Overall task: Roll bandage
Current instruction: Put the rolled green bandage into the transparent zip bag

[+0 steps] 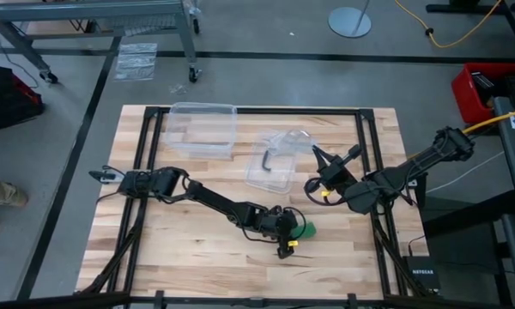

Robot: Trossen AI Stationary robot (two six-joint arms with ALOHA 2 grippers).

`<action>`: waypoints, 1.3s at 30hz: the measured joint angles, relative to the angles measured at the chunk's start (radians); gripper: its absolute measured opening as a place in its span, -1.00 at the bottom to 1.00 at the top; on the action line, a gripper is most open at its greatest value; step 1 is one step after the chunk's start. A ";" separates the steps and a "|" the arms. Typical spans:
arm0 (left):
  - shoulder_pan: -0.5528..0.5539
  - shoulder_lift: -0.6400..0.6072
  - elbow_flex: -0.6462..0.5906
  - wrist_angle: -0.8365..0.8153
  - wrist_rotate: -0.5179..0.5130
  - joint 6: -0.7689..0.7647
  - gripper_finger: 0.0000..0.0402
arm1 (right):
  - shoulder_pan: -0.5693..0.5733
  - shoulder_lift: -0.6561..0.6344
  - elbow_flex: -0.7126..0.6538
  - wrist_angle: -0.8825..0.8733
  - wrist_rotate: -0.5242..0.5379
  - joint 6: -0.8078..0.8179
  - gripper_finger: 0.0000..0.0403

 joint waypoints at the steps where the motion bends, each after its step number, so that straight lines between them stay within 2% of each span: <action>1: 0.000 0.000 0.000 0.008 0.001 0.014 -0.03 | 0.000 0.000 0.000 -0.005 0.002 0.000 -0.97; 10: 0.000 -0.073 -0.006 -0.013 0.023 0.067 -0.54 | 0.000 -0.004 0.000 -0.056 0.078 0.000 -0.97; 17: -0.002 -0.192 -0.006 -0.142 0.009 0.064 -0.60 | 0.000 -0.010 0.000 -0.074 0.103 -0.072 -0.97; 21: -0.013 -0.269 -0.005 -0.227 -0.032 0.023 -0.60 | 0.000 -0.010 0.000 -0.156 0.103 -0.077 -0.97; 25: -0.032 -0.344 -0.005 -0.335 -0.121 0.000 -0.60 | 0.000 -0.010 -0.003 -0.262 0.093 -0.076 -0.97; 30: -0.056 -0.435 -0.004 -0.437 -0.313 -0.007 -0.60 | 0.000 -0.010 -0.011 -0.325 -0.068 -0.001 -0.97; 33: -0.066 -0.473 -0.004 -0.454 -0.446 0.001 -0.60 | 0.000 -0.009 -0.011 -0.357 -0.155 0.079 -0.97; 39: -0.067 -0.507 -0.004 -0.416 -0.632 0.033 -0.60 | 0.000 -0.008 -0.011 -0.380 -0.211 0.243 -0.97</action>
